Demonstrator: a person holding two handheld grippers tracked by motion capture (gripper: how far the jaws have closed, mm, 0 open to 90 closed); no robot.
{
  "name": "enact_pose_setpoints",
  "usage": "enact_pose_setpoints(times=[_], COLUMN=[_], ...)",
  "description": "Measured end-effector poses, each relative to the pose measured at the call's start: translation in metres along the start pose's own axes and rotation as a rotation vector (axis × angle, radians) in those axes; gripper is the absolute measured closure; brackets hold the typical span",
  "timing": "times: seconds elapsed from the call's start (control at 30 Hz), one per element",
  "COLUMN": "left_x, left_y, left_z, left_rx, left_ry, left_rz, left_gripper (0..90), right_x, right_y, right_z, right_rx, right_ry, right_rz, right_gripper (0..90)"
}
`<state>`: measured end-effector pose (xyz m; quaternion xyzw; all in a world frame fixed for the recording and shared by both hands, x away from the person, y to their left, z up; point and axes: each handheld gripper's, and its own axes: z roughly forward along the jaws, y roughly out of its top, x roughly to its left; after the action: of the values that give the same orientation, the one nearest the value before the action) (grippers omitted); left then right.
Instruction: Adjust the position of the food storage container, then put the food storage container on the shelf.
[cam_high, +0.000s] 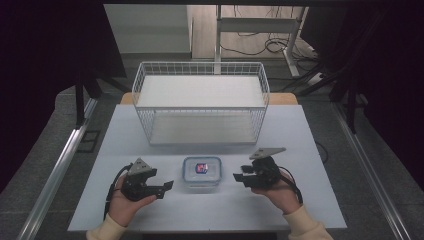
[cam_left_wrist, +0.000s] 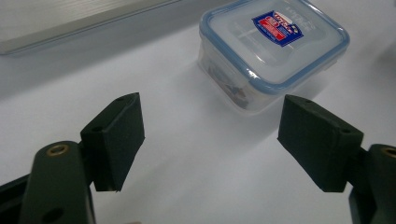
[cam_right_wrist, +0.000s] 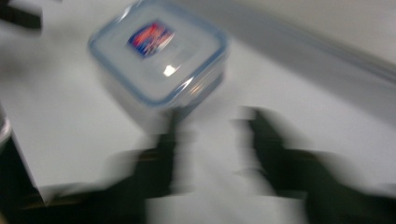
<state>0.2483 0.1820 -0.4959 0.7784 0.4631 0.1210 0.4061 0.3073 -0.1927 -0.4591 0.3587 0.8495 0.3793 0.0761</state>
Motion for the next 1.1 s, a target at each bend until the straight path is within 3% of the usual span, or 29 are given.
enact_pose_setpoints(times=[0.07, 0.1, 0.13, 0.17, 0.3, 0.43, 0.67, 0.87, 1.1], left_x=[0.000, 0.000, 0.000, 0.000, 0.003, 0.005, 0.004, 0.003, 0.006], left_y=[0.000, 0.000, 0.000, 0.001, 0.000, 0.000, 0.001, 0.002, 0.006], left_z=[0.000, -0.001, -0.001, -0.001, -0.001, -0.001, -0.001, 0.001, 0.002], left_rx=[-0.001, -0.006, -0.006, -0.007, -0.008, -0.013, -0.016, -0.006, -0.007], left_ry=[0.001, 0.002, 0.002, 0.002, 0.005, -0.010, -0.019, -0.029, -0.050], left_rz=[0.000, 0.000, 0.000, 0.000, -0.004, -0.024, -0.025, -0.019, -0.055], left_gripper=[22.6, 22.6, 22.6, 22.5, 22.5, 22.1, 21.8, 21.5, 20.8], right_x=[-0.001, -0.004, -0.004, -0.009, -0.016, -0.019, -0.013, -0.011, -0.012], right_y=[-0.004, -0.012, -0.012, -0.018, -0.024, -0.026, -0.025, -0.024, -0.021], right_z=[-0.004, -0.010, -0.010, -0.012, -0.012, -0.010, -0.010, -0.011, -0.006], right_rx=[-0.023, -0.051, -0.051, -0.063, -0.045, -0.049, -0.043, -0.051, -0.065], right_ry=[-0.015, 0.021, 0.021, 0.030, 0.014, 0.016, 0.013, 0.019, 0.029], right_rz=[0.014, 0.062, 0.062, 0.111, 0.136, 0.143, 0.120, 0.129, 0.165], right_gripper=[31.0, 27.6, 27.6, 25.1, 23.7, 22.5, 20.8, 19.7, 17.3])
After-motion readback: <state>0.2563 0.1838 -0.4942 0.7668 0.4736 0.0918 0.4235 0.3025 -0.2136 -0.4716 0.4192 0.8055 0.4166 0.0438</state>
